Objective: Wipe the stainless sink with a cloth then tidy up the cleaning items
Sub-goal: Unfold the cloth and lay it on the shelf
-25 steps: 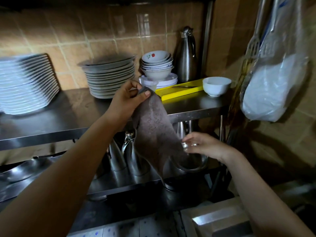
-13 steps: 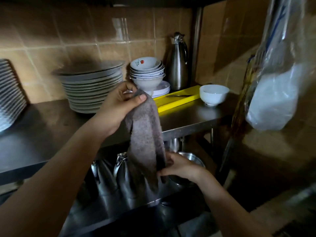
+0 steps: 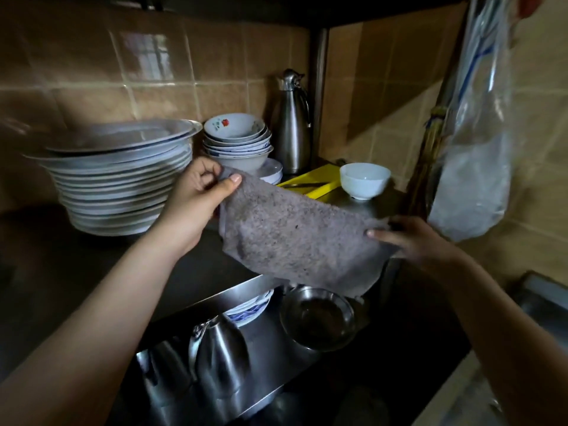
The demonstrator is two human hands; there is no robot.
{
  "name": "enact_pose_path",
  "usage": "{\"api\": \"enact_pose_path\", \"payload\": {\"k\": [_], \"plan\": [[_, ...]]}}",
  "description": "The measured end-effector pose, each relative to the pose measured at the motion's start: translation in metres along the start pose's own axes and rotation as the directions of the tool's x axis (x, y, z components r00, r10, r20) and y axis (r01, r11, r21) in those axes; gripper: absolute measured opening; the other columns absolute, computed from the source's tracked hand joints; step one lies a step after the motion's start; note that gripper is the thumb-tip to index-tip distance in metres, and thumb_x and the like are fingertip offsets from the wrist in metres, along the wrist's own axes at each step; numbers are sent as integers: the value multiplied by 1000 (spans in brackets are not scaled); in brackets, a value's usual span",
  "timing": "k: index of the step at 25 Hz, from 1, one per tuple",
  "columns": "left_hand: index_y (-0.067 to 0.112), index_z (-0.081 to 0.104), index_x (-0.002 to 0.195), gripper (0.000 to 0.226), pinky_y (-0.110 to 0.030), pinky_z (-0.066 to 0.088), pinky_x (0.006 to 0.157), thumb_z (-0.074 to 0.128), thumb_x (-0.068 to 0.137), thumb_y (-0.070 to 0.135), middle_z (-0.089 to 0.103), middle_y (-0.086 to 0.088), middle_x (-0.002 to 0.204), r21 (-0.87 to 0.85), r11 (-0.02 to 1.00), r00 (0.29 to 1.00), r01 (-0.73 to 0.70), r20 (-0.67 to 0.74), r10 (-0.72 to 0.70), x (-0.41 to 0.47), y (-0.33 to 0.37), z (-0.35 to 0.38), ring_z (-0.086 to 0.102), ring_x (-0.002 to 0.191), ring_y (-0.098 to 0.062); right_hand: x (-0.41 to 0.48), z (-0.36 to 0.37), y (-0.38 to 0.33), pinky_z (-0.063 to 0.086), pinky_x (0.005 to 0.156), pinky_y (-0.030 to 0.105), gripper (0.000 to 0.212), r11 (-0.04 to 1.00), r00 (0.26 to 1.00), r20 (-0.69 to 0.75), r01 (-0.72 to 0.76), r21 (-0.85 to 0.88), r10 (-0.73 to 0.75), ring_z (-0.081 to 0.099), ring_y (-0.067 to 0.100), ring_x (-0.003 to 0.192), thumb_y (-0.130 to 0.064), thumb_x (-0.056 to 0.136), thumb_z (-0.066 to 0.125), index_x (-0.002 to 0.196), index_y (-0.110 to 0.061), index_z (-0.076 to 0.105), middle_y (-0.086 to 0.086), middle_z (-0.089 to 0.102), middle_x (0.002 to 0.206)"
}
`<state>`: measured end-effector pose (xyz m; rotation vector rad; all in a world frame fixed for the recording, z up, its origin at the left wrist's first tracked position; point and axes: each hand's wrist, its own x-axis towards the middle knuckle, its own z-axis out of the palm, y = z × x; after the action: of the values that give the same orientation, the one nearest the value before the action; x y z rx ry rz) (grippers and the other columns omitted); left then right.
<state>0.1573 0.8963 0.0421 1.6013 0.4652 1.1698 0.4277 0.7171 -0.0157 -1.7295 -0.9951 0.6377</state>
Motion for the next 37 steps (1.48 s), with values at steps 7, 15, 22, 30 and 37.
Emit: {"api": "enact_pose_path", "payload": {"k": [7,15,22,30,37], "plan": [[26,41,82,25,-23,45,41,54,88,6,57,7,82,68,996,996,60,65,-64,4,-6,24,53,73,-9,34,-53,-47,52,62,20,13,979,969,-167,159,-129,-179,66,7,69,-17,78,69,87,-8,70,6,68,82],[13,43,87,14,-42,56,51,57,87,10,55,-11,90,612,782,976,116,77,-204,55,-59,75,60,77,-29,127,-65,-51,37,78,34,27,659,957,-47,160,-735,-286,53,36,99,-17,88,60,101,6,58,24,58,107],[5,56,94,17,-40,47,79,62,79,9,63,-20,99,923,348,974,-161,206,-95,81,-87,87,58,94,-35,170,-59,-47,49,74,38,43,757,998,-61,-51,-651,15,59,31,95,-30,77,73,103,3,66,19,62,109],[1,66,98,19,-29,44,77,66,79,6,68,-18,99,844,527,915,-102,287,-283,59,-108,68,61,93,-29,157,-25,-90,47,51,12,19,834,949,146,-165,-527,279,63,11,53,-15,83,66,80,2,59,7,65,57],[4,61,81,12,-32,47,74,53,90,7,65,-15,81,461,821,898,336,106,-427,56,-110,64,59,81,-26,168,69,-97,49,52,13,22,729,921,230,-80,-679,316,65,16,71,-18,85,64,97,1,62,12,64,105]]}}
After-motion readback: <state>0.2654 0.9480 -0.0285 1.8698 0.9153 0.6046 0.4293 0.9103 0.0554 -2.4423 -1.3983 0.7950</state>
